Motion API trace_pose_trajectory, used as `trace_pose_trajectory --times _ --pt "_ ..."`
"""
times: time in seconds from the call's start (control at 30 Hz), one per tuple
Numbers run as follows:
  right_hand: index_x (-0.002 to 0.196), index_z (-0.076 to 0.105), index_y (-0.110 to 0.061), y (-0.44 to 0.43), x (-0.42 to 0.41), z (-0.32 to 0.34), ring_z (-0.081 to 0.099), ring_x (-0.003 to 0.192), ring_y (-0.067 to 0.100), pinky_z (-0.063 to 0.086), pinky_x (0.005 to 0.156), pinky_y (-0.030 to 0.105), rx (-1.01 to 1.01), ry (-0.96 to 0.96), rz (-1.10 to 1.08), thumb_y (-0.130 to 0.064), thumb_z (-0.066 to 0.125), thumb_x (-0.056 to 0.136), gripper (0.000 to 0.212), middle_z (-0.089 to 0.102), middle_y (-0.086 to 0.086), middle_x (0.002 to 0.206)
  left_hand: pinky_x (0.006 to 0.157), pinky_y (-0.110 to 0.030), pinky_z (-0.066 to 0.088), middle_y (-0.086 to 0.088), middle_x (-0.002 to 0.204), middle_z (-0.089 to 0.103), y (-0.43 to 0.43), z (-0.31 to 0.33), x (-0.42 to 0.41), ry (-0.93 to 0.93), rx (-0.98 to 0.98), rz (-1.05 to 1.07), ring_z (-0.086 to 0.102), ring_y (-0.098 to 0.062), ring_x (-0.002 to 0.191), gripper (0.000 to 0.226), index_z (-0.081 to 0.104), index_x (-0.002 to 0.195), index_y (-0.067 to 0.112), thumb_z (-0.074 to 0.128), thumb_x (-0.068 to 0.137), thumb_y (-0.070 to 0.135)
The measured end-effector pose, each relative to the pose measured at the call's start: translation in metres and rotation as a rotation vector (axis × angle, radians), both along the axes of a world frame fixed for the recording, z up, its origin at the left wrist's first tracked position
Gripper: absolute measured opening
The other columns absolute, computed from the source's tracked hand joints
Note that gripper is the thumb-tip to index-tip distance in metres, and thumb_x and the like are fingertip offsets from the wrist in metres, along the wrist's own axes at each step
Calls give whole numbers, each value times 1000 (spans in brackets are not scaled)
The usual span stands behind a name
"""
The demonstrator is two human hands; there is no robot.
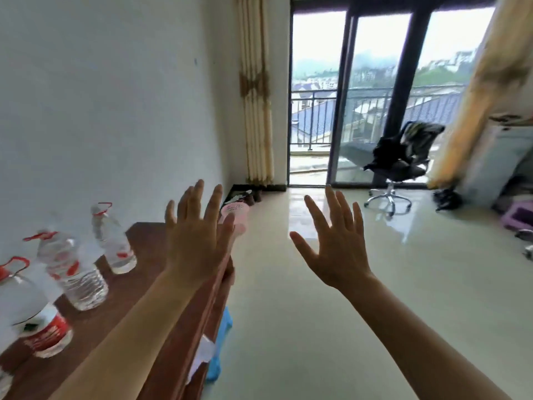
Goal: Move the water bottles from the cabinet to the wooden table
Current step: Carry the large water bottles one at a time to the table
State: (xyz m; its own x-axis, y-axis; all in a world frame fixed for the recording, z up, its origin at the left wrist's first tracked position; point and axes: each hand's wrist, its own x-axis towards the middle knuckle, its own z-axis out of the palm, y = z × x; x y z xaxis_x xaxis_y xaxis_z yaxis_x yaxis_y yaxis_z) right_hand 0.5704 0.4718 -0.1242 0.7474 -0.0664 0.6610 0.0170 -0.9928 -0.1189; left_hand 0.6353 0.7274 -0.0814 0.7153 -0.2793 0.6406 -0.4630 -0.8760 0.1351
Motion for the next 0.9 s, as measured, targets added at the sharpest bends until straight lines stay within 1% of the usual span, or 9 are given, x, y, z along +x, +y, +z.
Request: trace_pose_trajectory --times 0.07,0.1,0.17,0.37,0.47,0.57,0.73,0.83,0.9 --pt "159 30 -24 -86 -57 0 12 156 34 13 123 60 5 -15 -126 -66 36 100 73 11 15 169 112 -64 26 -20 156 36 -100 1 -24 12 -21 -130 38 -39 140 59 44 149 15 34 101 48" --pt "160 29 -24 -114 -75 0 12 156 34 13 123 60 -19 -28 -157 -66 37 100 73 11 15 169 111 -65 28 -20 155 37 -131 -1 -33 23 -33 -170 39 -40 138 60 45 149 14 33 101 48" --pt "160 29 -25 -190 -137 2 14 155 34 13 123 60 -41 -33 -305 -66 38 100 73 11 14 169 111 -67 28 -20 155 36 -227 -2 -64 40 -28 -324 37 -40 139 61 43 150 15 32 100 50" --pt "160 27 -27 -358 -338 4 13 155 35 12 124 59 0 -40 -762 -68 37 99 74 10 13 169 113 -61 30 -18 157 35 -464 -4 -190 60 11 -764 36 -38 142 62 44 148 14 35 99 51" --pt "161 24 -28 -404 -428 -2 15 155 35 6 125 55 14 -41 -953 -70 31 100 75 11 14 169 112 -61 31 -18 156 36 -555 -10 -256 65 34 -954 37 -38 141 62 44 148 15 34 100 52" --pt "160 26 -26 -436 -510 -15 15 155 35 12 123 59 23 -37 -1129 -67 33 100 74 14 15 168 113 -61 30 -17 157 35 -640 -25 -325 58 56 -1130 35 -37 142 62 41 149 17 34 100 53" --pt "162 18 -32 -489 -659 -21 6 157 31 7 124 59 18 55 -1454 -71 26 100 73 5 9 171 115 -62 26 -15 160 30 -782 -39 -479 131 65 -1490 31 -37 145 60 40 151 20 37 100 51" --pt "161 20 -30 -517 -726 -13 10 156 33 8 123 60 -32 86 -1585 -70 27 100 73 8 12 170 115 -60 25 -15 159 32 -841 -41 -551 112 19 -1642 32 -36 144 57 40 151 21 41 101 49" --pt "161 23 -28 -539 -770 -5 13 155 34 13 122 62 0 84 -1687 -70 28 101 73 10 13 169 114 -60 28 -15 159 33 -884 -36 -601 106 15 -1727 33 -36 143 56 41 151 21 41 102 49"
